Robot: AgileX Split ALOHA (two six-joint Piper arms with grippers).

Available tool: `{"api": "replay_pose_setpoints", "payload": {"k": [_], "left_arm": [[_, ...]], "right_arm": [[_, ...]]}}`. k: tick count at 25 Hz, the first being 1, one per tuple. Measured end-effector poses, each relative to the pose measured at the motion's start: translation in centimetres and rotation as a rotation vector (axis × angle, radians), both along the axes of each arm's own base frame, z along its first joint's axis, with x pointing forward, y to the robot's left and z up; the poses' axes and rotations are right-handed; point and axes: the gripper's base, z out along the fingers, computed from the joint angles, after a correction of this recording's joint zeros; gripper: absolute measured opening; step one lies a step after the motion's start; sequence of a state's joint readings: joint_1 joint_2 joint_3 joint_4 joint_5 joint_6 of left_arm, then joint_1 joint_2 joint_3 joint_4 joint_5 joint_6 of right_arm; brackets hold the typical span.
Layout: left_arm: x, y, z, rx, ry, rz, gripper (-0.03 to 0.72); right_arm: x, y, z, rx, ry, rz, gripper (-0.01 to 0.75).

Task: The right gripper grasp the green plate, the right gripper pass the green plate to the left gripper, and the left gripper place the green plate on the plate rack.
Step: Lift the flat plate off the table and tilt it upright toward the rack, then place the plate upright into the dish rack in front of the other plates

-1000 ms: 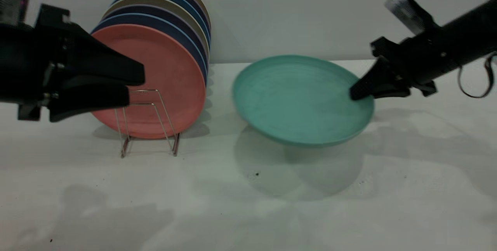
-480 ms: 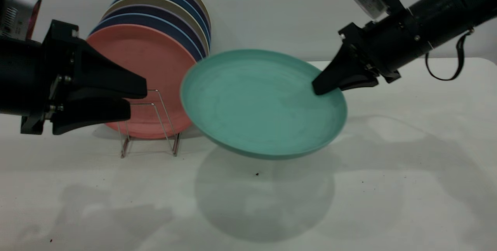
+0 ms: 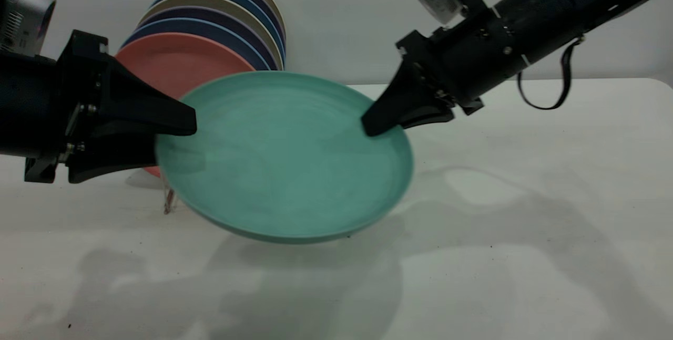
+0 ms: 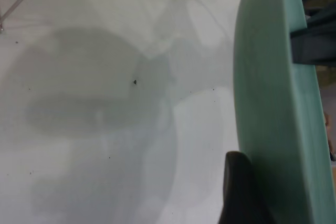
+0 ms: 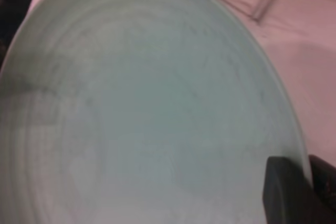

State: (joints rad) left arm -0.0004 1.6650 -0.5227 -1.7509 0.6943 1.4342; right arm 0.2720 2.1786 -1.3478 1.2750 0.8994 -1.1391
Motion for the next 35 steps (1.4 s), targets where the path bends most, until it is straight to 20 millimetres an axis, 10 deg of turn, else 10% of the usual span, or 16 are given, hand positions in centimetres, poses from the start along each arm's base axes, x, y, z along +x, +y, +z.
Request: {"api": "replay_pose_setpoints", "payload": {"k": [8,12,14,21,26,35], "left_arm": [[0.1,0.1,0.0,0.006,0.002,0.006,0.432],[0.1,0.1,-0.1,0.009,0.002,0.006,0.258],[0.1,0.1,-0.1,0.014,0.003,0.009,0.122],[0.2,0.6,-0.5,0.097,-0.021,0.016,0.122],[0.6,1.2,-0.7,0.229,-0.089,-0.006,0.122],[2.9,1.3,2.5,0.464,-0.34,-0.332,0.122]], "right_arm": [[-1.1,2.8,0.8,0.103,0.027,0.041,0.022],[-1.2,2.9,0.8,0.108,0.026,0.045,0.049],[-1.2,3.0,0.9,0.112,0.027,0.044,0.092],[-1.4,2.9,0.8,0.097,0.019,0.069,0.391],[-1.1,1.1,1.0,0.107,0.045,0.087,0.54],[0.6,-6.3,1.5,0.062,0.088,-0.001,0.557]]}}
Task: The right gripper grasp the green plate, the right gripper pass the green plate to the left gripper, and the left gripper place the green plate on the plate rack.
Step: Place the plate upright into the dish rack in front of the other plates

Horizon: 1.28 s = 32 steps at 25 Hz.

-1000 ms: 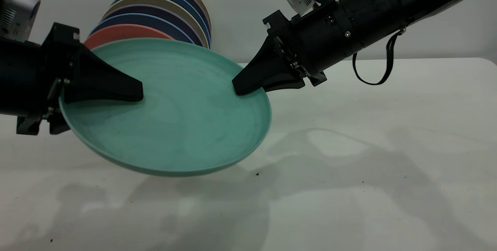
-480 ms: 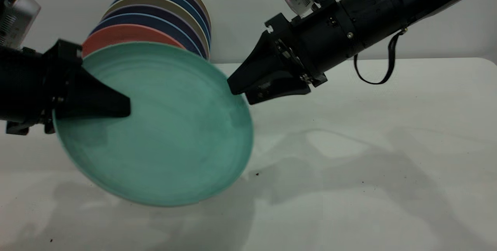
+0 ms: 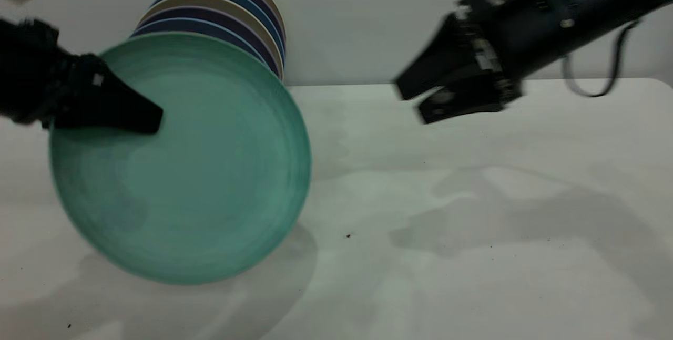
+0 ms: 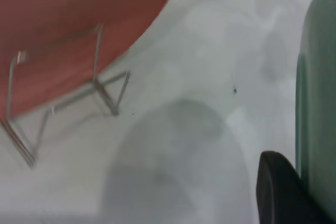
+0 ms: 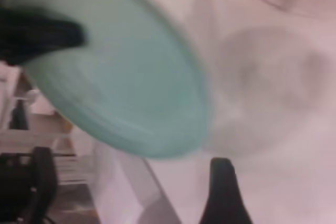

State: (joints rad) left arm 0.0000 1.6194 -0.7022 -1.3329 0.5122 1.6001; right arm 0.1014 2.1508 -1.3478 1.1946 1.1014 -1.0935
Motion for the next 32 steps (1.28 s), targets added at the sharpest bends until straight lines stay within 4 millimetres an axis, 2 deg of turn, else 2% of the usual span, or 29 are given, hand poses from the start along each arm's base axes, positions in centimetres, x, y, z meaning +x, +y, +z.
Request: {"api": "replay_pose_setpoints", "payload": {"k": [5,10,16,22,26,32], "left_arm": [[1.6,0.3,2.5,0.19,-0.126,-0.266,0.122],[3.3,1.4,4.8,0.459,-0.255,-0.499,0.122],[5.1,2.3,7.6,0.685,-0.425,-0.69,0.122],[6.0,1.6,9.4,0.687,-0.6,-0.768,0.122],[6.4,1.2,9.3,0.655,-0.647,-0.775,0.122],[7.6,1.3,7.5,0.661,-0.617,-0.746,0.122]], "right_arm": [[0.3,-4.9,-0.3,-0.127,0.051,-0.073,0.558],[0.3,-7.7,-0.7,-0.2,0.09,-0.112,0.558],[0.2,-8.3,-0.9,-0.225,0.094,-0.108,0.558],[0.2,-8.3,-0.9,-0.226,0.093,-0.109,0.558],[0.2,-8.3,-0.9,-0.226,0.093,-0.109,0.558],[0.2,-8.3,-0.9,-0.226,0.093,-0.109,0.558]]}}
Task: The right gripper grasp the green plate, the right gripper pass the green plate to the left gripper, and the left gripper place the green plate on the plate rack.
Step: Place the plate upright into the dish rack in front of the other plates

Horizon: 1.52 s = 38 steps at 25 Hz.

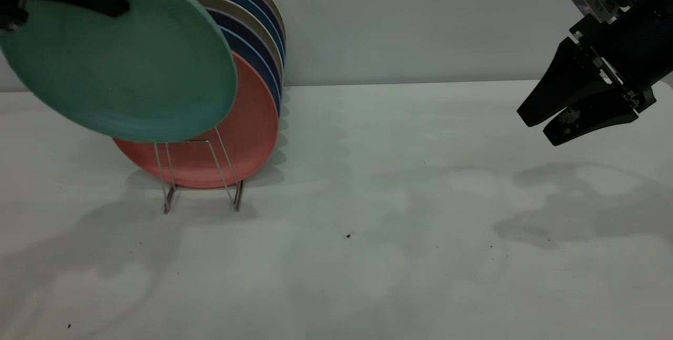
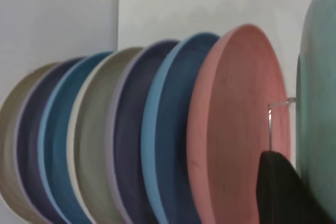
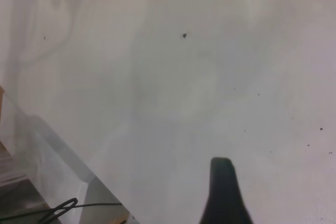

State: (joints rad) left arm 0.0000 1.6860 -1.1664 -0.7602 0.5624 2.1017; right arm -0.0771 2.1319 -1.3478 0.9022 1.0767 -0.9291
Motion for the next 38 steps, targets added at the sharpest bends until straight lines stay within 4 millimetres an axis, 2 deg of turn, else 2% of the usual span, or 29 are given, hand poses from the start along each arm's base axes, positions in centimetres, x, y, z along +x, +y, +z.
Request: {"api": "replay_pose_setpoints", "payload": {"k": [23,38], "left_arm": [[0.8,-0.4,-0.3,-0.004,-0.043,0.045,0.122],[2.1,-0.4,-4.6,0.006,0.06,0.057,0.122]], "right_arm": [[0.0,0.0,0.0,-0.001,-0.001,-0.001,0.558],[0.0,0.0,0.0,-0.001,-0.001,-0.001,0.558]]}}
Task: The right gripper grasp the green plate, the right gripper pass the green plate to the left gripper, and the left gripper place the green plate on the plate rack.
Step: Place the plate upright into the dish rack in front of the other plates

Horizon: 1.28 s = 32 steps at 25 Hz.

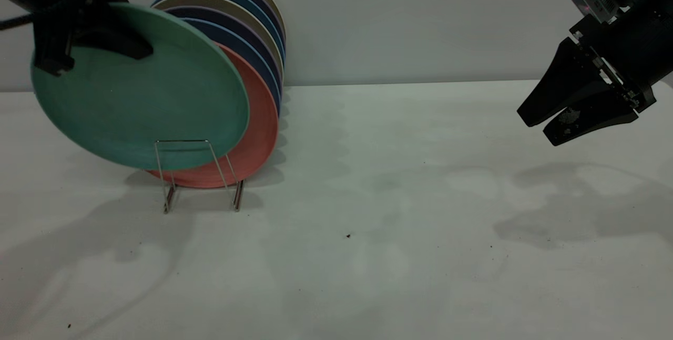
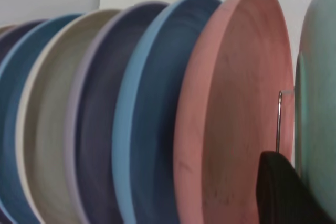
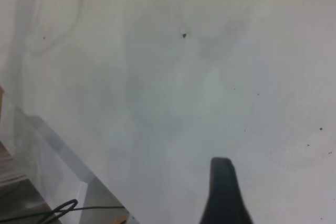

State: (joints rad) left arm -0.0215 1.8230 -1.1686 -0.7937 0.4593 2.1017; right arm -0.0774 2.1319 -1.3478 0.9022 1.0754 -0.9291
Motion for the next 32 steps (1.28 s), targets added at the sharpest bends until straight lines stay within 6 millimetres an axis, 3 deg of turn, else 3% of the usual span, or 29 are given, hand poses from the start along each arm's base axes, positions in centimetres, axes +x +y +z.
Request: {"api": "replay_pose_setpoints", "payload": {"k": [9,20,32], "left_arm": [[0.8,-0.5,-2.4,0.019,0.029,0.008,0.122],[1.0,-1.3,-3.3,0.029,0.031,0.006,0.138],[1.1,-1.3,-3.1,0.026,0.02,0.014,0.347]], "right_arm": [[0.0,0.0,0.0,0.0,0.001,0.001,0.558],[0.0,0.0,0.0,0.0,0.001,0.001,0.558],[0.0,0.0,0.0,0.0,0.001,0.001,0.558]]}}
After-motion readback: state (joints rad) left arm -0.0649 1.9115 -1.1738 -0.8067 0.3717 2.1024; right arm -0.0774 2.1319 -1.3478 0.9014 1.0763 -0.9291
